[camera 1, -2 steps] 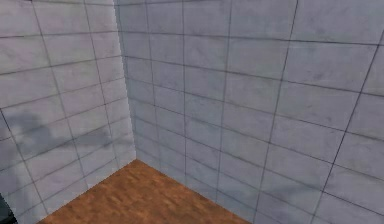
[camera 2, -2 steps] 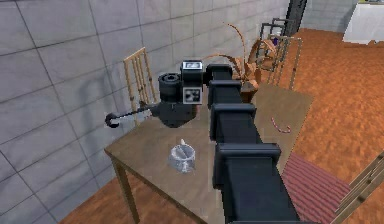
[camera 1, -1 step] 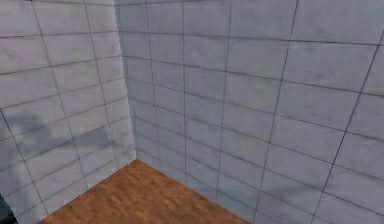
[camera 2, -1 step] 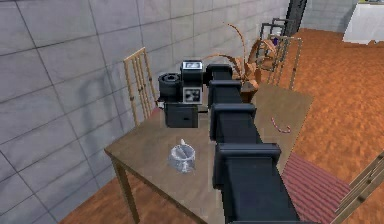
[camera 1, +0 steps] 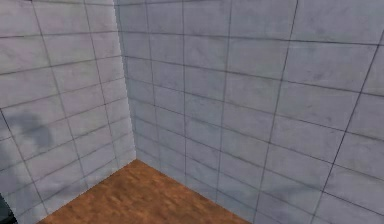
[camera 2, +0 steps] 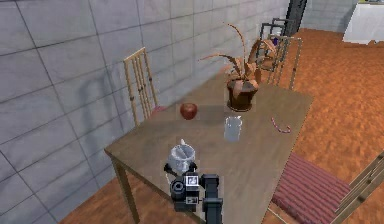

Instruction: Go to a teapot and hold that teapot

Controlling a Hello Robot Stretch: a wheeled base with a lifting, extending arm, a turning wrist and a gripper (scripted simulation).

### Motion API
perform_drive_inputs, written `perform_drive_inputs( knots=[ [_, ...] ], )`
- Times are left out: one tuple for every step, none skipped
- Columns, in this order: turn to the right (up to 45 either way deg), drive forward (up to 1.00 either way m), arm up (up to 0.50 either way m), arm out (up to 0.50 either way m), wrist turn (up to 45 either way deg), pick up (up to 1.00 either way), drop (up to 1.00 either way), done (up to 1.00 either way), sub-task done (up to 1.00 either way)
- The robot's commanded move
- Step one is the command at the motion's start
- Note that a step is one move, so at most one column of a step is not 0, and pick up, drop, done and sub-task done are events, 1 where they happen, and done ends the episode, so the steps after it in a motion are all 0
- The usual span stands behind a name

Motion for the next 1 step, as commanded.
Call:
perform_drive_inputs(
  knots=[
    [0.0, 0.0, 0.0, 0.0, 0.0, 1.0, 0.0, 0.0, 0.0]
  ],
)
